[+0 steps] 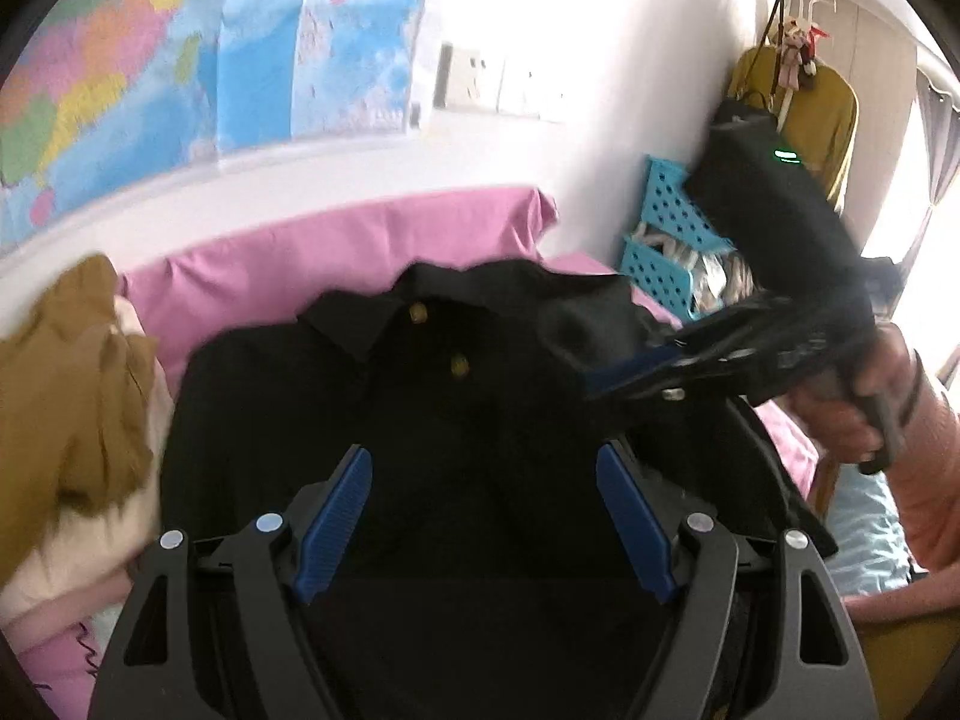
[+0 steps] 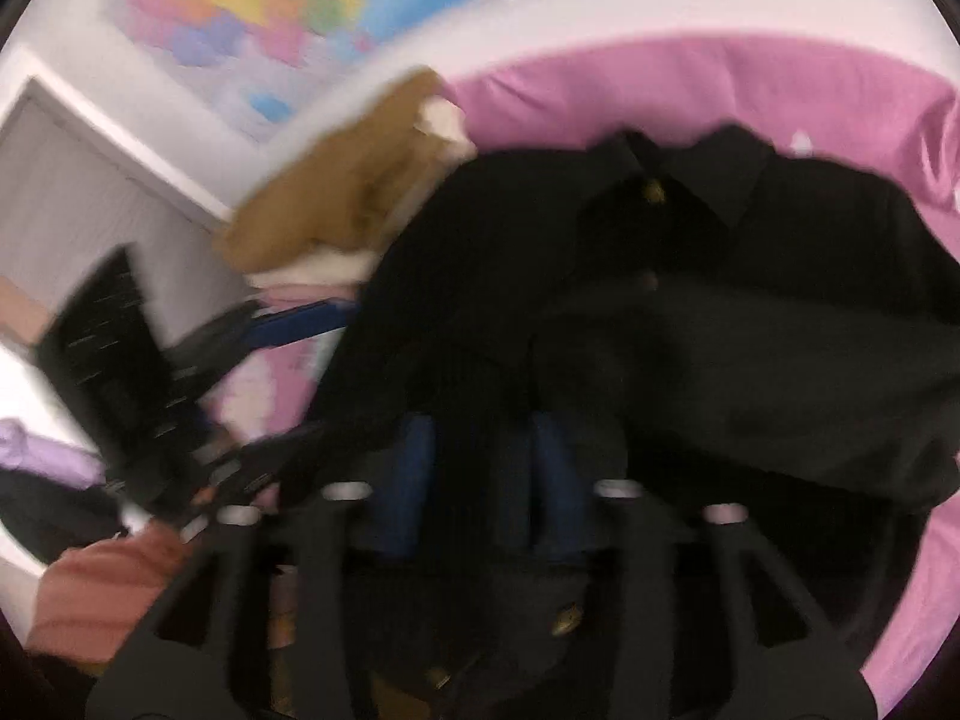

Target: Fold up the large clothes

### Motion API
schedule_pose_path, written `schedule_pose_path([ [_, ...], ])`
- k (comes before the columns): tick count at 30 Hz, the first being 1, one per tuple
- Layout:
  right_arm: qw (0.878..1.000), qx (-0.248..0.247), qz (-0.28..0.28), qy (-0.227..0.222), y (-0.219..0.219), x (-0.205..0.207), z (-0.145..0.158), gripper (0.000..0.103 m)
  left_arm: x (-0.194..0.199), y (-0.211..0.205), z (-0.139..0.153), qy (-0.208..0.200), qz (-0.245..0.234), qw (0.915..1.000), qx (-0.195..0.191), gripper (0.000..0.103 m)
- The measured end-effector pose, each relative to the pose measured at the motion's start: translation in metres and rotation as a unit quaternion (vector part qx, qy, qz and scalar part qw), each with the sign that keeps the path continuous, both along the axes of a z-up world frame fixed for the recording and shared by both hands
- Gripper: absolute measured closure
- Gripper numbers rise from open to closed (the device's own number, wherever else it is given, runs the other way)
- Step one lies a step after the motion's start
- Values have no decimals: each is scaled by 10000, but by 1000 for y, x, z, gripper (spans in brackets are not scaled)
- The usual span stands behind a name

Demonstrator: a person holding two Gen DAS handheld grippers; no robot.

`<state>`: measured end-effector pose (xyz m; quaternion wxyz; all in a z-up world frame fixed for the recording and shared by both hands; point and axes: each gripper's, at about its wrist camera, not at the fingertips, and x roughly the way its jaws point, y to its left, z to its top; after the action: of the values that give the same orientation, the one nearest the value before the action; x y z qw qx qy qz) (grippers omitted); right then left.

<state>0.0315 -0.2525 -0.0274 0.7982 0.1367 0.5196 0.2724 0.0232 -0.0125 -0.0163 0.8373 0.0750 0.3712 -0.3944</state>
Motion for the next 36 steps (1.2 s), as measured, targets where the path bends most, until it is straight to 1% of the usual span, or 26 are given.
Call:
schedule_pose_path([
  [1,10000,23,9,34,1,2,-6,44,-2,-3,-6,98,-82,9999,47,27],
  [2,9999,144,45,74,-1,0,-9,38,-4,-6,-12,181,-191,9996,81,27],
  [3,9998,209,4,76,-6,-1,-8,36,-6,-6,-17,228,-270,9993,115,27],
  [5,9997,182,-91,-124,-18,-10,1,35,-12,-15,-27,353,-493,9980,183,27],
  [8,9966,50,-353,-748,-51,-32,27,32,-23,-30,-37,563,-918,9940,174,27],
  [9,9946,-35,-517,-904,-63,-37,33,31,-28,-36,-40,571,-1031,9928,203,25],
  [10,9922,-121,-725,-1008,-74,-40,35,28,-32,-41,-42,560,-1130,9917,247,16],
  [11,9892,-186,-1034,-1023,-93,-43,34,27,-37,-49,-45,513,-1215,9907,325,10],
  [14,9848,-18,-1559,-770,-129,-46,18,27,-50,-69,-54,331,-1430,9873,602,10],
  [15,9832,44,-1684,-696,-138,-47,11,28,-54,-78,-58,232,-1421,9865,783,11],
  [16,9814,130,-1809,-633,-146,-46,4,29,-53,-82,-61,210,-1390,9861,888,17],
  [17,9788,237,-1950,-581,-154,-47,-5,29,-51,-87,-66,191,-1294,9858,1057,26],
  [18,9771,292,-2030,-562,-161,-47,-10,29,-48,-85,-66,217,-1226,9862,1090,54],
  [19,9752,342,-2114,-553,-163,-46,-15,29,-40,-84,-68,324,-1123,9871,1095,75],
  [20,9731,405,-2198,-554,-169,-46,-19,29,-26,-76,-66,618,-956,9890,942,93],
  [21,9720,453,-2238,-558,-174,-49,-23,29,-19,-67,-63,783,-859,9902,779,97],
  [22,9709,489,-2277,-566,-179,-49,-26,29,-9,-57,-58,943,-734,9913,557,97],
  [24,9681,506,-2373,-619,-191,-50,-27,29,14,-24,-42,1213,-355,9920,-52,97],
  [25,9665,562,-2430,-613,-196,-49,-29,29,28,-2,-34,1350,-51,9902,-352,97],
  [27,9639,584,-2528,-592,-204,-47,-34,28,44,28,-25,1526,352,9854,-667,97],
  [30,9619,752,-2594,-431,-214,-38,-49,24,67,69,-28,1987,1000,9708,-898,92],
  [32,9609,823,-2627,-291,-216,-31,-61,21,77,82,-36,2161,1374,9640,-711,89],
  [33,9611,886,-2605,-220,-216,-27,-66,21,79,86,-40,2207,1457,9619,-694,87],
  [34,9628,943,-2528,-177,-214,-23,-70,21,79,87,-40,2248,1449,9609,-709,80],
  [35,9644,959,-2458,-167,-212,-21,-72,21,79,89,-41,2301,1448,9595,-743,64],
  [36,9661,929,-2403,-156,-209,-18,-74,21,78,92,-41,2324,1476,9577,-834,54],
])
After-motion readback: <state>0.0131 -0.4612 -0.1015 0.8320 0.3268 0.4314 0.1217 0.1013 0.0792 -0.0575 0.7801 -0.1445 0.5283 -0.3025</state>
